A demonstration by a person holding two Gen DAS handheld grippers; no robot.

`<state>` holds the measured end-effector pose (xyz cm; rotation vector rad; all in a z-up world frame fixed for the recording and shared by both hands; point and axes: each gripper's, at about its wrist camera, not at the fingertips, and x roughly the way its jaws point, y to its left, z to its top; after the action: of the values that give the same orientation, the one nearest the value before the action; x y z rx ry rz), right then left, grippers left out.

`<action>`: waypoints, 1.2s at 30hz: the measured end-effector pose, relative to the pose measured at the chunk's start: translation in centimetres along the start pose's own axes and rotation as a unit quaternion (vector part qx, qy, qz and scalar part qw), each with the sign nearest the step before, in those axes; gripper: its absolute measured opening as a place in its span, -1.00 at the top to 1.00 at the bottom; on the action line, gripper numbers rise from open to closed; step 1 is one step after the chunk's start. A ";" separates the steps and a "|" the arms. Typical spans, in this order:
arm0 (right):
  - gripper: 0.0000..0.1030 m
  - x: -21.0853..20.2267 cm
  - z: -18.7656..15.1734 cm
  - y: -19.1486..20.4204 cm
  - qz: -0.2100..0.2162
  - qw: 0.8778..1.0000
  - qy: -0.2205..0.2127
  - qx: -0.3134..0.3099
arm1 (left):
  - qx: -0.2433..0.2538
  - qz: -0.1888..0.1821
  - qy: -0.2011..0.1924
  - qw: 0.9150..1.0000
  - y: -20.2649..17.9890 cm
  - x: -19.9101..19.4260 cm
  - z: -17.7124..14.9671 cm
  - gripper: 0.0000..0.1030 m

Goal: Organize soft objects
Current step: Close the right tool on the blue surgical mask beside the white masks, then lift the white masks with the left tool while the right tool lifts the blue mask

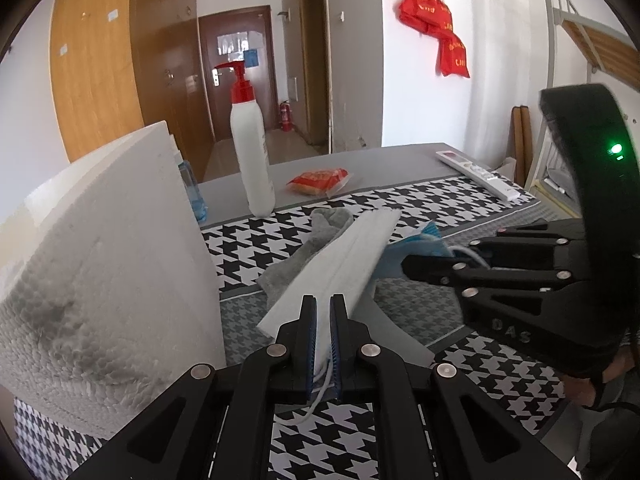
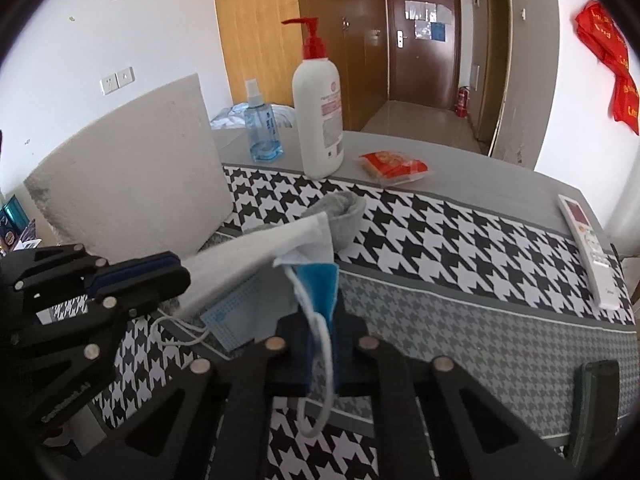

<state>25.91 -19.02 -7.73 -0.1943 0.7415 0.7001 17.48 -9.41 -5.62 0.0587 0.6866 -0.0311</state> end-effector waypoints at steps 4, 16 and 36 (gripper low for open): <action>0.83 -1.6 -0.1 0.2 -0.005 1.000 -0.015 -0.004 | 0.003 0.000 -0.003 1.000 -0.1 -0.2 0.1 0.45; 0.83 -5.2 -1.3 -0.2 -0.029 0.999 -0.037 0.015 | 0.033 -0.007 0.001 0.999 -1.6 0.0 0.0 -0.09; 0.82 -4.1 -3.5 -2.8 -0.038 0.997 -0.008 0.063 | 0.097 -0.005 0.047 0.994 -4.1 4.6 1.1 0.14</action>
<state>23.65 -24.61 -7.73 -0.1014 0.7575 0.5808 21.58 -13.58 -7.87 0.2442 0.7775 -0.1056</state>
